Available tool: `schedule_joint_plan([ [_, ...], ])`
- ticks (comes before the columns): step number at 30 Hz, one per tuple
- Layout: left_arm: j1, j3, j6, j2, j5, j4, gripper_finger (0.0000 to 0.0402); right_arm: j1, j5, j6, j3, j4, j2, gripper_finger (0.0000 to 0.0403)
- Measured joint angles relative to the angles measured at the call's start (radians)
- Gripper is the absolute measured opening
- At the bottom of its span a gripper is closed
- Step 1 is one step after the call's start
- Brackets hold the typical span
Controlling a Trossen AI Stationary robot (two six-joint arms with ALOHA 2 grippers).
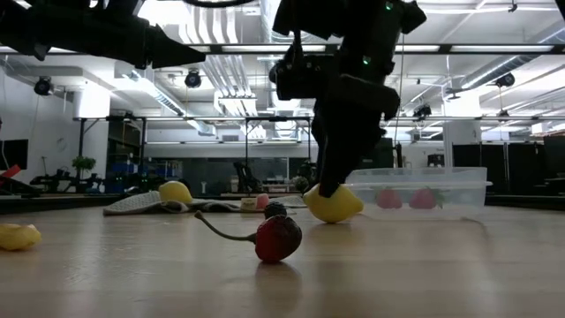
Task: Pick and placing Produce into tupperware
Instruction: Put the bottom lemon into the transparent container
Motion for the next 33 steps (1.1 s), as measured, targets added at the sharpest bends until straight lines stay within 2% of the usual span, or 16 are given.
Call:
schedule_joint_plan([
  [9, 0.0, 0.0, 0.0, 0.0, 0.0, 0.0, 0.0137, -0.002, -0.002, 0.005, -0.062, 0.069, 0.0, 0.0359],
  [18, 0.0, 0.0, 0.0, 0.0, 0.0, -0.002, 0.0137, -0.002, -0.001, 0.005, -0.068, 0.101, 0.0, 0.0358],
  [27, 0.0, 0.0, 0.0, 0.0, 0.0, -0.002, 0.0137, -0.002, -0.025, 0.009, -0.098, 0.107, 0.0, 0.033],
  [33, 0.0, 0.0, 0.0, 0.0, 0.0, -0.002, 0.0137, -0.002, -0.026, 0.027, -0.108, 0.13, 0.0, 0.0327],
])
